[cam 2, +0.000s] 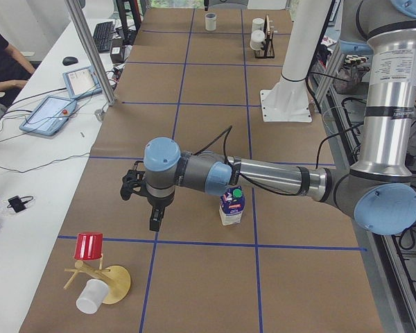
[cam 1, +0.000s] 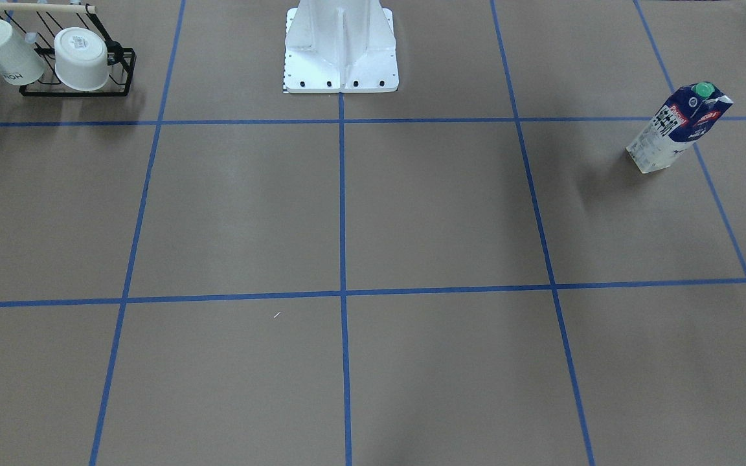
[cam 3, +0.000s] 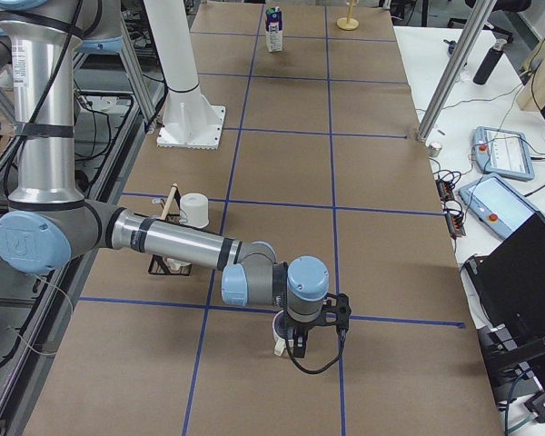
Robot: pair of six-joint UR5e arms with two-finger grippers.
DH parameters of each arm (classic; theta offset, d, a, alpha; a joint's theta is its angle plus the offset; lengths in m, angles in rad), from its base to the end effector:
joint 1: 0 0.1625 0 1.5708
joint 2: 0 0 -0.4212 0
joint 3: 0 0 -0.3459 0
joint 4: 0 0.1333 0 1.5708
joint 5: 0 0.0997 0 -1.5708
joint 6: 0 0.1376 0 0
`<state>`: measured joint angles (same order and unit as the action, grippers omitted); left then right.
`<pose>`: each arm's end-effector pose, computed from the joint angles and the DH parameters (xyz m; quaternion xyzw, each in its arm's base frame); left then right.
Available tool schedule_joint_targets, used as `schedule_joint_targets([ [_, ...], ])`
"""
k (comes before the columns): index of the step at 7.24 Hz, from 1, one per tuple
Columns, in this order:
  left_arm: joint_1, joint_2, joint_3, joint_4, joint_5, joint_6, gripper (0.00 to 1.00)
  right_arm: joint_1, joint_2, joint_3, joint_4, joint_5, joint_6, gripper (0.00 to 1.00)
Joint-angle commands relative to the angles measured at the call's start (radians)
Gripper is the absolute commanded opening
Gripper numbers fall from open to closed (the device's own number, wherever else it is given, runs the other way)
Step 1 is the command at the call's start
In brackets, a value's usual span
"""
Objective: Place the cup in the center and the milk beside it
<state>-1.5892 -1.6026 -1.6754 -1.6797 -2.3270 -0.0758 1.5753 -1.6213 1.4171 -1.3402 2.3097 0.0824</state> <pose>-0.0477 -0.4763 0.6093 0.1031 0.3695 0.0017 0.9235 0.0425 -0.4196 0.7524 -0.0018 -0.3613 0.0357 0.9318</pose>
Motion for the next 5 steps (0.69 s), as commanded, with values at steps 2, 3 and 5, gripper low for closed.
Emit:
schedule_joint_targets([
  [2,0.0,0.0,0.005,0.0,0.0,0.002,0.98,-0.037,0.001,-0.05,0.001,0.034,-0.001,1.0],
  [3,0.0,0.0,0.006,0.0,0.0,0.004,0.98,-0.053,0.001,-0.056,0.003,0.042,-0.001,1.0],
  [5,0.0,0.0,0.008,0.0,0.0,0.007,0.98,-0.066,0.001,-0.067,0.003,0.042,-0.003,0.97],
])
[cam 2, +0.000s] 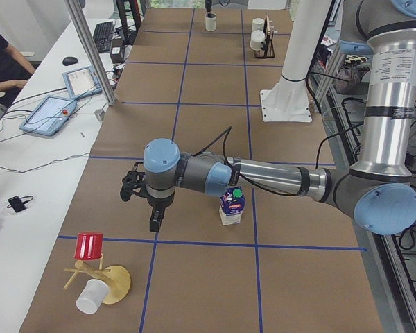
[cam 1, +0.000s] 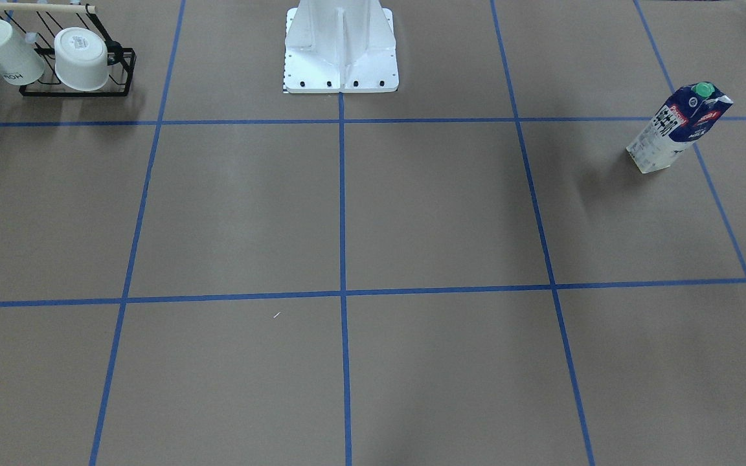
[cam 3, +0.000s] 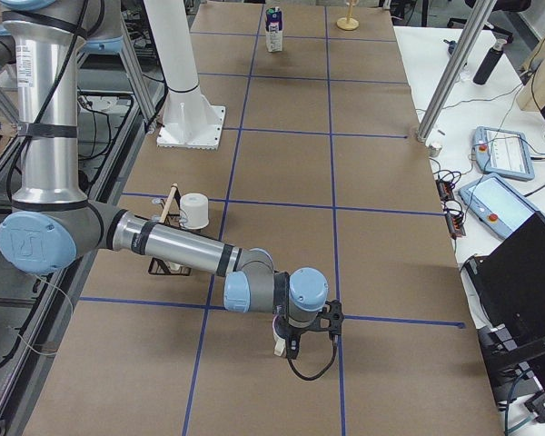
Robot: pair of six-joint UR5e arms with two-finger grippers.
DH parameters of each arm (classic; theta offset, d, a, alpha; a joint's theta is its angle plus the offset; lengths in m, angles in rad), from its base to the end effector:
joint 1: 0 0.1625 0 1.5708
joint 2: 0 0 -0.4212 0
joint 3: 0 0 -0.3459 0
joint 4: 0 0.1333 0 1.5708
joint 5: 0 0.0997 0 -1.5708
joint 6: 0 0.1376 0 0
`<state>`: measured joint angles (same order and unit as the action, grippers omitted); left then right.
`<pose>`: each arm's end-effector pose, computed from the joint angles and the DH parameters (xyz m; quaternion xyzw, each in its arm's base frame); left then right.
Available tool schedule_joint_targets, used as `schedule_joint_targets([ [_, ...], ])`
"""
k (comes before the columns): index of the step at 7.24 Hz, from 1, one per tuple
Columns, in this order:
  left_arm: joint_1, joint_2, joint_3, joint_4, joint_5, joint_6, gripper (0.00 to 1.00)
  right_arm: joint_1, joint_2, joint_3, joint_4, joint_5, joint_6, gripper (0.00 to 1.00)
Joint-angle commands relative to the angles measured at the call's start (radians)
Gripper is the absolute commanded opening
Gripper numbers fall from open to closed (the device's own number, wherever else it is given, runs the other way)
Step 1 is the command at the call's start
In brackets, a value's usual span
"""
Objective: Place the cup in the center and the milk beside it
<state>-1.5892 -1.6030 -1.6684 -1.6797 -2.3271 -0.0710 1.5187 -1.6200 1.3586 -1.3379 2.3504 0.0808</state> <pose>-0.0476 -0.4763 0.6124 0.1010 0.3694 0.0027 0.9238 0.0152 -0.4117 0.7732 -0.0384 -0.3783 0.0187 0.9247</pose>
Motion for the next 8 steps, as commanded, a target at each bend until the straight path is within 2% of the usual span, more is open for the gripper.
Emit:
schedule_joint_targets([
  [1,0.0,0.0,0.001,0.0,0.0,-0.001,0.98,-0.009,0.0,-0.015,0.0,0.001,-0.004,0.37],
  [2,0.0,0.0,0.001,0.0,0.0,-0.003,0.98,-0.009,0.002,-0.03,0.0,-0.002,-0.006,0.0],
  [4,0.0,0.0,-0.002,0.0,-0.002,-0.004,0.98,-0.012,0.023,-0.03,-0.006,-0.008,0.014,0.0],
  [6,0.0,0.0,-0.007,0.0,-0.002,-0.006,0.98,-0.009,0.054,-0.001,-0.01,0.035,0.008,0.0],
  [7,0.0,0.0,-0.005,0.0,-0.002,-0.006,0.98,0.001,0.096,0.002,-0.012,0.084,0.01,0.0],
  [8,0.0,0.0,-0.001,0.0,-0.002,-0.003,0.98,0.017,0.161,0.013,-0.044,0.09,0.013,0.0],
])
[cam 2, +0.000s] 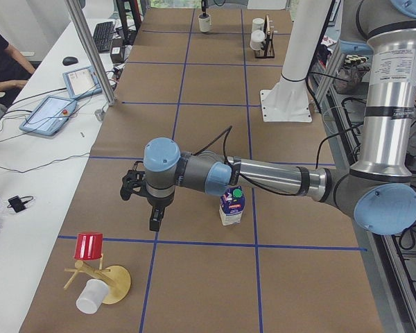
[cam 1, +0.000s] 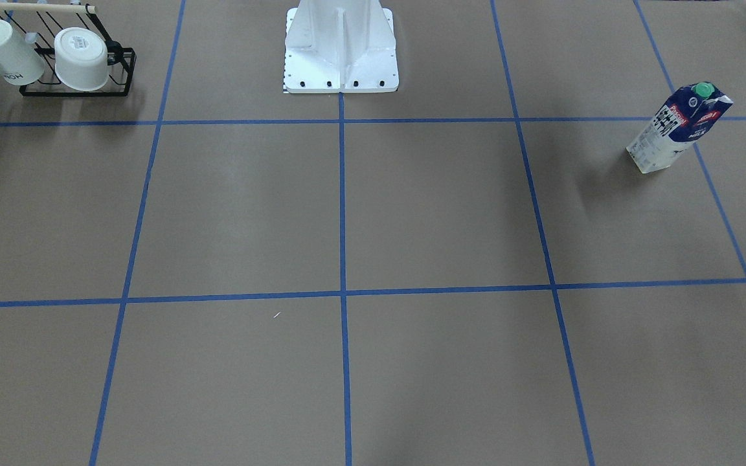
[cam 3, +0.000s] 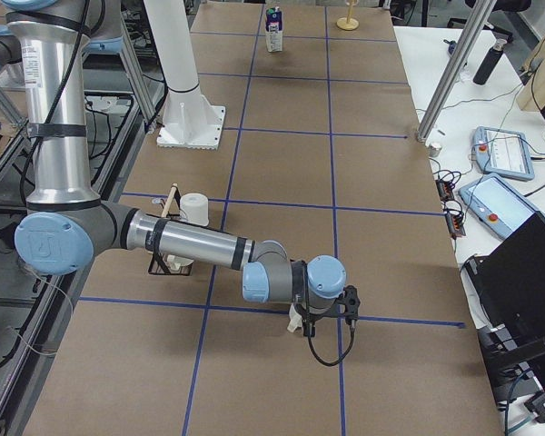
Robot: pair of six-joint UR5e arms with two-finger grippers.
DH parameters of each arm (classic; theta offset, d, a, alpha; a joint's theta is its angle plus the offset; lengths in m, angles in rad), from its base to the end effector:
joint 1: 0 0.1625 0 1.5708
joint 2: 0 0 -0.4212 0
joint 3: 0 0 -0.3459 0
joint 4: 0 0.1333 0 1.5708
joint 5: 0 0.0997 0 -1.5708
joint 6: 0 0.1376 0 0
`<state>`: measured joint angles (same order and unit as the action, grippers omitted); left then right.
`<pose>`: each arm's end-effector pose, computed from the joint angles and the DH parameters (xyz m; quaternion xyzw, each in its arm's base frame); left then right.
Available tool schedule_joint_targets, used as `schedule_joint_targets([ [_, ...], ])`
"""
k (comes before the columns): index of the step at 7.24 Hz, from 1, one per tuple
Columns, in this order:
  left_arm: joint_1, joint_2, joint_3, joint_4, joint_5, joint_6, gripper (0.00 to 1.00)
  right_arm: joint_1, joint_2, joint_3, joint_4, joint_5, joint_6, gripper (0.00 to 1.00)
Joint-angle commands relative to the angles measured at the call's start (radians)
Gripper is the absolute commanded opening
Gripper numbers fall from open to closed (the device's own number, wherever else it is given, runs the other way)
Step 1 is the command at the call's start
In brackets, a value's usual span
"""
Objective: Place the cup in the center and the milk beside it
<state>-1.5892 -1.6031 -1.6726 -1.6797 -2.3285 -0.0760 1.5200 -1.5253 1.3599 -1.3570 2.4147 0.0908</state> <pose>-0.0475 -0.4764 0.6103 0.1020 0.3702 0.0013 0.9233 0.0069 -0.4653 0.7267 -0.0069 -0.4100 0.0083 0.9120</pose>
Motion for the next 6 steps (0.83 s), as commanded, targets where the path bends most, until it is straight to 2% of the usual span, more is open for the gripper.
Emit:
schedule_joint_targets([
  [1,0.0,0.0,0.005,0.0,0.0,0.002,0.98,0.014,0.176,0.018,-0.101,0.023,0.003,0.0],
  [2,0.0,0.0,0.002,0.0,0.0,0.002,0.98,-0.039,0.289,0.008,-0.158,0.014,0.012,0.0],
  [3,0.0,0.0,0.004,-0.011,0.0,0.002,0.98,-0.093,0.377,0.013,-0.169,-0.05,0.032,0.0],
  [4,0.0,-0.001,0.007,-0.021,0.0,0.001,0.98,-0.169,0.478,0.013,-0.172,-0.116,0.097,0.0],
  [6,0.0,-0.001,0.01,-0.02,-0.002,-0.001,0.98,-0.323,0.62,0.031,-0.163,-0.152,0.315,0.0],
])
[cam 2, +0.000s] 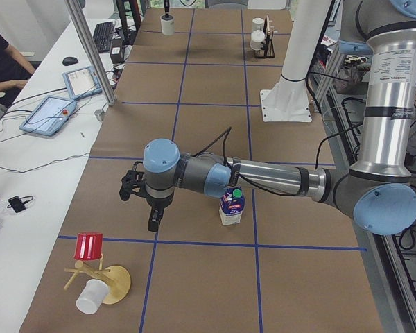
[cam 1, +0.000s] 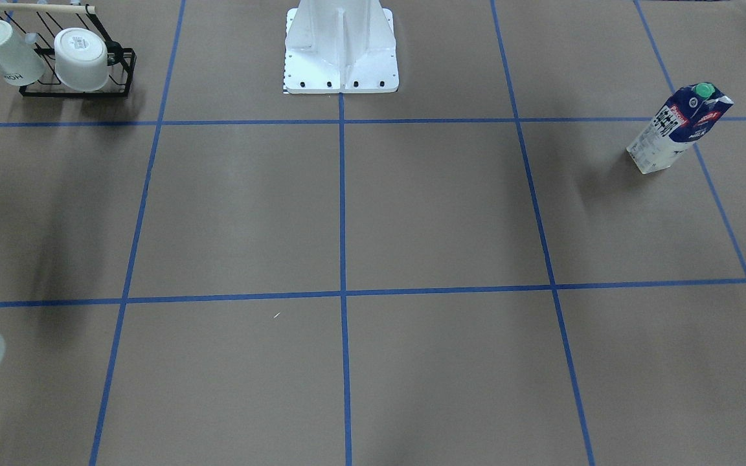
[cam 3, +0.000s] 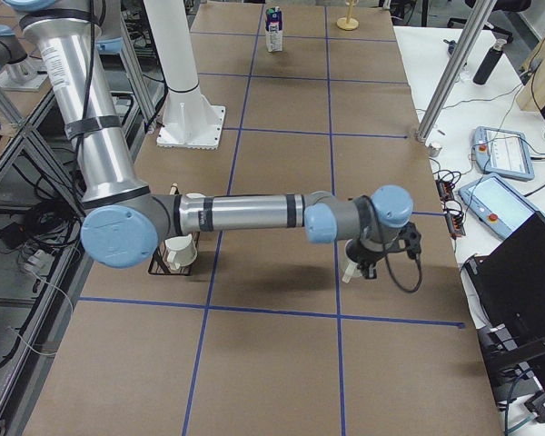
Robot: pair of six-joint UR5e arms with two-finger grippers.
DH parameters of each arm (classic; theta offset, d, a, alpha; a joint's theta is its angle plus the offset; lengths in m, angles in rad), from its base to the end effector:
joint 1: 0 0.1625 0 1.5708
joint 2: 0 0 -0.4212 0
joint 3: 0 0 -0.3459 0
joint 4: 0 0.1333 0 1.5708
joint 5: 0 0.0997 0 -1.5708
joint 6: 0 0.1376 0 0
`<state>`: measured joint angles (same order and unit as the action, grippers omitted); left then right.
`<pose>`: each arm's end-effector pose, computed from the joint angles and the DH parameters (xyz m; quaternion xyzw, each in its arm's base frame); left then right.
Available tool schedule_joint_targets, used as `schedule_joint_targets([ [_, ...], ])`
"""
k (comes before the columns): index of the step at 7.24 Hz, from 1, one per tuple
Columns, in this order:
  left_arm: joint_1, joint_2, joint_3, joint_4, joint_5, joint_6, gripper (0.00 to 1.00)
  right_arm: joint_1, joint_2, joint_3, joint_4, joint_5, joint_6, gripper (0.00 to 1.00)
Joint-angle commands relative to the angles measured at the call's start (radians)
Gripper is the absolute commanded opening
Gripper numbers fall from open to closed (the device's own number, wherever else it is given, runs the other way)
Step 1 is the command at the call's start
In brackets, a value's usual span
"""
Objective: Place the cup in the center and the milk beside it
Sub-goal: 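Carry the white mug with the right gripper toward the table center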
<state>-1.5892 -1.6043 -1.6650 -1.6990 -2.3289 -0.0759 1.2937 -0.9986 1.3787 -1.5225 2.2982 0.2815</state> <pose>-0.0475 -0.4781 0.6108 0.1079 0.3703 0.0037 0.9226 -0.1465 -0.6681 0.4403 0.0951 -0.3889 -0.0736 0.9134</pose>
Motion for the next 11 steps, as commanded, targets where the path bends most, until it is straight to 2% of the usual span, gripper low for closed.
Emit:
schedule_joint_targets([
  [1,0.0,0.0,0.013,-0.002,-0.001,-0.001,0.98,-0.167,0.113,0.044,0.004,-0.045,0.207,0.0],
  [2,0.0,0.0,0.019,-0.002,-0.001,-0.001,0.98,-0.263,0.15,0.058,0.008,-0.081,0.331,0.0],
  [3,0.0,0.0,0.028,-0.002,-0.001,0.001,0.98,-0.375,0.202,0.054,0.036,-0.161,0.479,0.0],
  [5,0.0,0.001,0.033,-0.004,-0.001,0.001,0.98,-0.521,0.277,0.043,0.047,-0.222,0.655,0.0],
  [6,0.0,0.003,0.039,-0.004,-0.001,0.002,0.98,-0.557,0.287,0.011,0.051,-0.28,0.654,0.0],
  [10,0.0,0.004,0.042,-0.004,-0.001,0.001,0.98,-0.596,0.287,-0.02,0.074,-0.322,0.657,0.0],
  [11,0.0,0.004,0.045,-0.004,-0.003,0.001,0.98,-0.596,0.285,-0.026,0.102,-0.322,0.657,0.62],
])
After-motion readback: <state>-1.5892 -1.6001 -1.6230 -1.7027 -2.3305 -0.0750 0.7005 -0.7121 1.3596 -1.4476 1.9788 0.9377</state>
